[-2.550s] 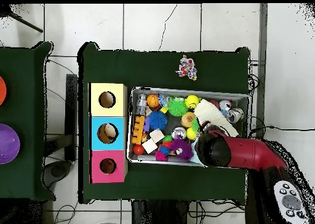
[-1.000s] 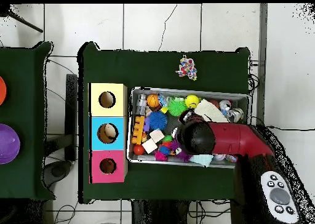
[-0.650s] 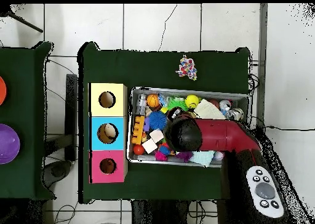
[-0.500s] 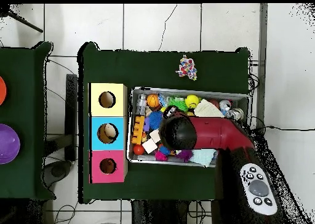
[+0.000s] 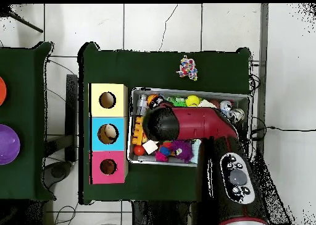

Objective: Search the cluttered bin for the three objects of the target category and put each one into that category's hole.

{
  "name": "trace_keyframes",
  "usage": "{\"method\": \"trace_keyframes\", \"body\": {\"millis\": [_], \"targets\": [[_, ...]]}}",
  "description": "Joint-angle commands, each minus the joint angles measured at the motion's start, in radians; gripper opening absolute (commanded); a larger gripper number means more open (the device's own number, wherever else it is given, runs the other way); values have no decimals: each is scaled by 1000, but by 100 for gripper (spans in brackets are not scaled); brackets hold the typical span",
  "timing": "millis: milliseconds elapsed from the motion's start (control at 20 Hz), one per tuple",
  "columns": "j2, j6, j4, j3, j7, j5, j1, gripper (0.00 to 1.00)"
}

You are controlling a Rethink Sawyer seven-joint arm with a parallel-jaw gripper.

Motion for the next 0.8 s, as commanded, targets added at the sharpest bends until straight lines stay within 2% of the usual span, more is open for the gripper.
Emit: {"method": "trace_keyframes", "body": {"millis": [50,800], "targets": [[75,151,-86,-32,100,57,21,100],[100,121,-87,-48,67,73,30,100]]}}
